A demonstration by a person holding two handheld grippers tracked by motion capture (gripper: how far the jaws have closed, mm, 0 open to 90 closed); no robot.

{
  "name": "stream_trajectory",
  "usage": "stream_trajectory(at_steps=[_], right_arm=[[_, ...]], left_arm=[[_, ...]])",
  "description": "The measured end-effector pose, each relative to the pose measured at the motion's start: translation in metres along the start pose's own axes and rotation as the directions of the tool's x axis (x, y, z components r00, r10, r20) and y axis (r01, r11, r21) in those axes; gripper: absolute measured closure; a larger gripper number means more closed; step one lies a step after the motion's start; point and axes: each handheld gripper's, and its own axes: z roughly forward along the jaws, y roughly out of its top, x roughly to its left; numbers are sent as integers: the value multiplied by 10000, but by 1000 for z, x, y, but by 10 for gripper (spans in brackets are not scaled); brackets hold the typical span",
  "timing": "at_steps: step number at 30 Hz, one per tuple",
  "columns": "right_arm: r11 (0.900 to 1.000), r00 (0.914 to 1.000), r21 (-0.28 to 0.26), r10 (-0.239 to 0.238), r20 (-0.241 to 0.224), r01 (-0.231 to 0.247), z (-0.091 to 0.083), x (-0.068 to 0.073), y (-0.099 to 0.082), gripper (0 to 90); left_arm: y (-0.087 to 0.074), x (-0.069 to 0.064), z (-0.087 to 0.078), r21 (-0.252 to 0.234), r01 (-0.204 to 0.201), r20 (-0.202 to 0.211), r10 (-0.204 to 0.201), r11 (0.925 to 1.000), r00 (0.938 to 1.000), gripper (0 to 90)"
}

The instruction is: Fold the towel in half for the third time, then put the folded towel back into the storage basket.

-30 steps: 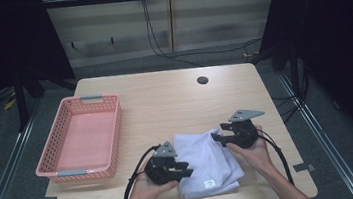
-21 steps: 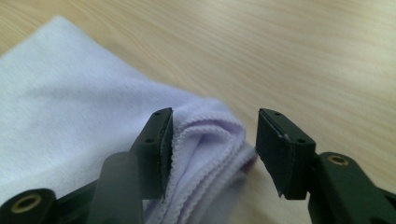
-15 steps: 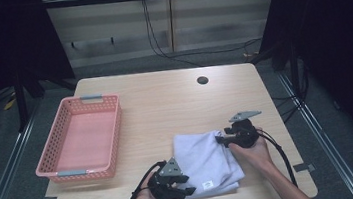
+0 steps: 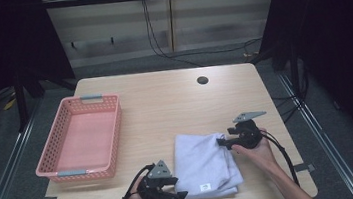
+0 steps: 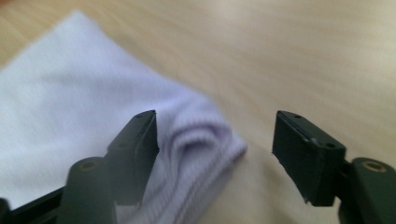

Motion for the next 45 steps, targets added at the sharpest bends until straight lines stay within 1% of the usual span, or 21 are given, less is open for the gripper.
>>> stream_trajectory(at_steps=[2,3,5,9,12,13,18,19,21,23,28,30,34,36,37,39,40,41,43,44,45], right_arm=[[9999,9998,-155,21,-200,-24,0,-1,4,290],[10000,9978,0,14,-656,-14,4,-3,12,246],[9999,9978,52,-133,-649,137,7,-3,14,246],[9988,9959,444,-185,-890,225,17,-5,17,232],[9966,9926,799,-118,-1205,216,27,-4,13,243],[9956,9919,896,-141,-1262,255,28,-3,13,244],[9941,9930,1036,-212,-1163,333,30,0,12,262],[9930,9905,1130,-182,-1364,338,28,0,12,316],[9925,9908,1149,-258,-1329,413,29,2,12,357],[9916,9884,1207,-283,-1490,465,28,3,12,408],[9909,9835,1284,-164,-1800,400,27,4,11,545],[9911,9822,1270,-152,-1873,395,28,4,11,576],[9899,9796,1348,-169,-2002,446,27,5,12,599],[9892,9798,1350,-293,-1980,568,27,6,12,636],[9889,9793,1344,-363,-1991,640,26,6,12,643],[9889,9791,1334,-380,-1999,656,26,7,12,647],[9901,9783,1282,-305,-2049,578,27,6,12,658],[9910,9775,1227,-270,-2090,536,27,6,11,661],[9913,9787,1215,-255,-2038,511,27,6,11,670],[9906,9793,1241,-323,-1997,580,26,7,11,675],[9906,9793,1241,-323,-1997,580,26,7,11,675]], left_arm=[[-4,0,-1,161,17,-42,-16,9999,10000,402],[-13,0,-3,463,215,-211,-205,9987,9996,365],[-14,0,-4,541,206,-272,-191,9983,9994,343],[-7,-1,-3,187,90,-456,-82,9998,9989,322],[-6,4,4,487,140,-486,-117,9987,9987,297],[-6,4,6,391,239,-466,-221,9990,9987,293],[-7,4,7,353,335,-551,-315,9988,9980,267],[-7,4,8,534,173,-661,-137,9984,9977,262],[-7,4,9,681,135,-643,-91,9976,9979,254],[-6,3,12,600,254,-620,-217,9979,9978,251],[-3,3,15,692,168,-708,-119,9975,9974,227],[-2,3,18,661,68,-618,-27,9978,9981,209],[3,4,22,633,188,-615,-149,9978,9980,192],[5,3,24,722,113,-721,-61,9973,9974,179],[6,1,25,884,-105,-859,181,9960,9961,179],[7,0,25,949,-196,-865,279,9953,9959,220],[7,-3,28,772,-84,-873,152,9970,9961,230],[8,-3,27,1051,-371,-931,469,9938,9946,243],[10,-6,28,986,-256,-1000,355,9948,9944,292],[10,-6,28,1148,-604,-1103,732,9915,9912,325],[10,-6,28,1148,-604,-1103,732,9915,9912,351]])
